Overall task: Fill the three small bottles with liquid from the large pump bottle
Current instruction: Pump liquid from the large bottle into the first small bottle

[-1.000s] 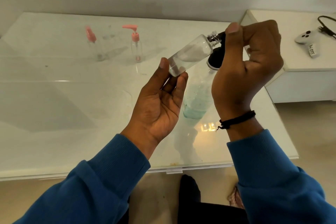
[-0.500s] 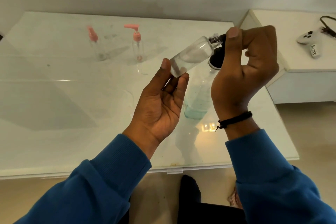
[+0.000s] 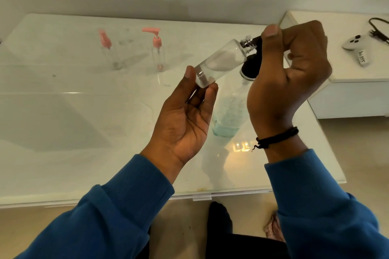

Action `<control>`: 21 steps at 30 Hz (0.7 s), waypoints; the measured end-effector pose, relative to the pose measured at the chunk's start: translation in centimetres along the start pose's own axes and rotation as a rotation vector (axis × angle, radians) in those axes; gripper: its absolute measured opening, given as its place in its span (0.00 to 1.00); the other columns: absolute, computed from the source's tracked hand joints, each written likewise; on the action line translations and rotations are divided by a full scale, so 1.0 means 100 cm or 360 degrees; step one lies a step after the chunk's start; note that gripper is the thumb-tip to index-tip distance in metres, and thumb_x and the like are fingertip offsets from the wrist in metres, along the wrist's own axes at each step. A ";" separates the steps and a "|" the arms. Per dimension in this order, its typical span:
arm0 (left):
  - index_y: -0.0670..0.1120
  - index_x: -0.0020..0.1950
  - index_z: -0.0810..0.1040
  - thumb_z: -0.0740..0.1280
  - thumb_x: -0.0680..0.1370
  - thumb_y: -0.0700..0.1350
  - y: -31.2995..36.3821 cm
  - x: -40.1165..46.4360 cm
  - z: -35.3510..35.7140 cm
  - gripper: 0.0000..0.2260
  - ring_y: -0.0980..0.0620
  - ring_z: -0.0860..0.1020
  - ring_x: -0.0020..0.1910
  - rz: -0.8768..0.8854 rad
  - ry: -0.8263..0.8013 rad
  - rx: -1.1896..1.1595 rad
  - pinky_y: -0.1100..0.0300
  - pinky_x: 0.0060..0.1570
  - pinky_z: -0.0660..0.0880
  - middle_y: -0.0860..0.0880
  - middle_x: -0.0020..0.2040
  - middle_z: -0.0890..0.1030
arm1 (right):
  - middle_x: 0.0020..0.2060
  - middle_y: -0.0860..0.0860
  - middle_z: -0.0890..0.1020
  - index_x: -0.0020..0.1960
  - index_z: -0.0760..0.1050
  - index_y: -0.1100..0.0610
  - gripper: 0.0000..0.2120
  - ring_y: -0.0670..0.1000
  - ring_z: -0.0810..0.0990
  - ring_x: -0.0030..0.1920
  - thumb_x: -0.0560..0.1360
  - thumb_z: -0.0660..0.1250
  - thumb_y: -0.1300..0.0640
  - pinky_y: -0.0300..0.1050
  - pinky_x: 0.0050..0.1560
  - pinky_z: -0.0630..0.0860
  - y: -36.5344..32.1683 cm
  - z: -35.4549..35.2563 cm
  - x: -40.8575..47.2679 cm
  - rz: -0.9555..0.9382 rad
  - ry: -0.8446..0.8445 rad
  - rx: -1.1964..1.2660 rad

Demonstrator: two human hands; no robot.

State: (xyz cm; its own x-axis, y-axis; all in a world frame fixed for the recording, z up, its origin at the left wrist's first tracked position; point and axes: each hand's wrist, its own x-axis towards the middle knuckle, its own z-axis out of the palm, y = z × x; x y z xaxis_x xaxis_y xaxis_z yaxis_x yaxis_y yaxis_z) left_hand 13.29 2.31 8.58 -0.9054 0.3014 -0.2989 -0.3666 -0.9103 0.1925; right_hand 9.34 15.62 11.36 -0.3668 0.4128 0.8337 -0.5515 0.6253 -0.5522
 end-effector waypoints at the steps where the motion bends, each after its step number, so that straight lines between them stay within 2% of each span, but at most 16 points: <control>1: 0.40 0.69 0.77 0.75 0.68 0.45 0.000 0.000 0.000 0.29 0.49 0.82 0.52 0.0000 0.0002 -0.0006 0.62 0.40 0.82 0.41 0.60 0.82 | 0.32 0.54 0.72 0.33 0.74 0.64 0.15 0.53 0.69 0.36 0.79 0.67 0.64 0.49 0.39 0.66 0.000 0.001 -0.001 0.0001 0.0000 -0.0001; 5: 0.40 0.69 0.77 0.76 0.67 0.44 -0.001 -0.001 -0.001 0.30 0.49 0.82 0.52 -0.0018 0.0021 -0.0006 0.62 0.40 0.82 0.41 0.62 0.81 | 0.33 0.52 0.72 0.34 0.74 0.63 0.14 0.47 0.68 0.38 0.79 0.67 0.65 0.48 0.39 0.66 0.003 0.000 -0.006 0.0039 -0.0001 0.0022; 9: 0.40 0.68 0.77 0.75 0.67 0.45 -0.001 0.000 0.000 0.30 0.49 0.82 0.53 -0.0003 0.0015 -0.0002 0.62 0.39 0.82 0.41 0.61 0.82 | 0.32 0.56 0.73 0.33 0.74 0.64 0.15 0.56 0.70 0.36 0.79 0.67 0.64 0.52 0.39 0.66 0.001 0.000 -0.001 0.0001 -0.0004 0.0003; 15: 0.40 0.69 0.77 0.75 0.67 0.44 -0.001 -0.001 -0.001 0.30 0.49 0.83 0.50 -0.0012 0.0032 -0.0007 0.62 0.39 0.82 0.41 0.59 0.82 | 0.33 0.53 0.72 0.35 0.74 0.62 0.14 0.50 0.68 0.38 0.79 0.66 0.66 0.49 0.39 0.66 0.003 0.000 -0.008 0.0029 -0.0002 0.0030; 19: 0.40 0.67 0.78 0.75 0.68 0.45 0.000 -0.001 0.001 0.28 0.49 0.82 0.51 0.0002 0.0017 0.0000 0.62 0.39 0.82 0.41 0.61 0.82 | 0.32 0.56 0.73 0.34 0.74 0.64 0.15 0.56 0.69 0.36 0.79 0.66 0.64 0.50 0.38 0.66 0.000 0.000 -0.002 -0.0024 -0.0003 0.0003; 21: 0.40 0.67 0.78 0.74 0.68 0.45 0.000 -0.001 0.001 0.27 0.49 0.82 0.51 0.0006 0.0013 -0.0002 0.62 0.39 0.82 0.41 0.61 0.82 | 0.32 0.57 0.73 0.34 0.74 0.64 0.15 0.56 0.69 0.36 0.79 0.66 0.64 0.49 0.38 0.65 -0.001 0.001 -0.002 -0.0024 -0.0002 -0.0004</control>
State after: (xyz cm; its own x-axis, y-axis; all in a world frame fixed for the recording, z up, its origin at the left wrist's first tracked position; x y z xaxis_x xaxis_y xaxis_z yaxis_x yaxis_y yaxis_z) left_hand 13.34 2.34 8.73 -0.9051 0.2956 -0.3057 -0.3628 -0.9118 0.1923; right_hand 9.34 15.41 11.24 -0.3596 0.4025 0.8418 -0.5551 0.6329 -0.5397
